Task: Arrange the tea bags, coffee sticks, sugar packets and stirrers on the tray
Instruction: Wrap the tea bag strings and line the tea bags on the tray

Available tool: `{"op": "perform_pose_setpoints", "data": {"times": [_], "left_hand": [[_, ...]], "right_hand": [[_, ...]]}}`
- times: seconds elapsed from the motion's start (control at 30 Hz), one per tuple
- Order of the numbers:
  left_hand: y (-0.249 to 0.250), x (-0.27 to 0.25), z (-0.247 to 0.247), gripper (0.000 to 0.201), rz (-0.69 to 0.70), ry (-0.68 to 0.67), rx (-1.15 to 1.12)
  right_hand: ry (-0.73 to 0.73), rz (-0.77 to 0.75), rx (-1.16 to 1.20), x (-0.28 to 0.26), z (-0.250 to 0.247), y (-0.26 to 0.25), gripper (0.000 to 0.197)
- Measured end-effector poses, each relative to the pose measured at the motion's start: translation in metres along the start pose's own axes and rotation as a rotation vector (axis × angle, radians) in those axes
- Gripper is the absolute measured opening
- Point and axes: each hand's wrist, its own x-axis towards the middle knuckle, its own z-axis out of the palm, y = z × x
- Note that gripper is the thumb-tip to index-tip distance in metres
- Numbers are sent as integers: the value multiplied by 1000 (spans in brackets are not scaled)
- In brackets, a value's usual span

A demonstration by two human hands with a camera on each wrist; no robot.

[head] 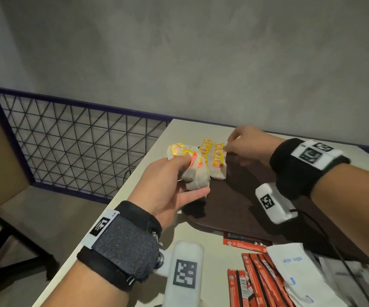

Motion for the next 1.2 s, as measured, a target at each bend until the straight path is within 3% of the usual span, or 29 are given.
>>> {"op": "perform_pose_setpoints", "data": {"times": [0.07, 0.13, 0.2, 0.3, 0.47, 0.63, 0.87, 1.2], "left_hand": [[-2, 0, 2, 15, 10, -6, 31], [-5, -1, 3, 18, 20, -17, 68], [-8, -3, 6, 20, 28, -48, 108], [-12, -9, 12, 21, 41, -100, 152], [-15, -14, 16, 26, 32, -162, 183], [-17, -19, 22, 26, 12, -207, 185], [-13, -18, 17, 41, -146, -298, 21], [-15, -16, 16, 31, -160, -248, 67]], "right_hand": [[-39, -86, 259, -27, -9, -10, 21], [-184, -168, 502, -60, -14, -18, 24], [-236, -244, 528, -85, -14, -21, 30], [-193, -301, 478, -102, -8, -18, 29], [-157, -235, 583, -108, -4, -5, 29], [-138, -194, 582, -112, -5, 3, 14], [-105, -139, 701, -113, -5, 7, 10], [-215, -56, 1004, -121, -19, 12, 16]]}}
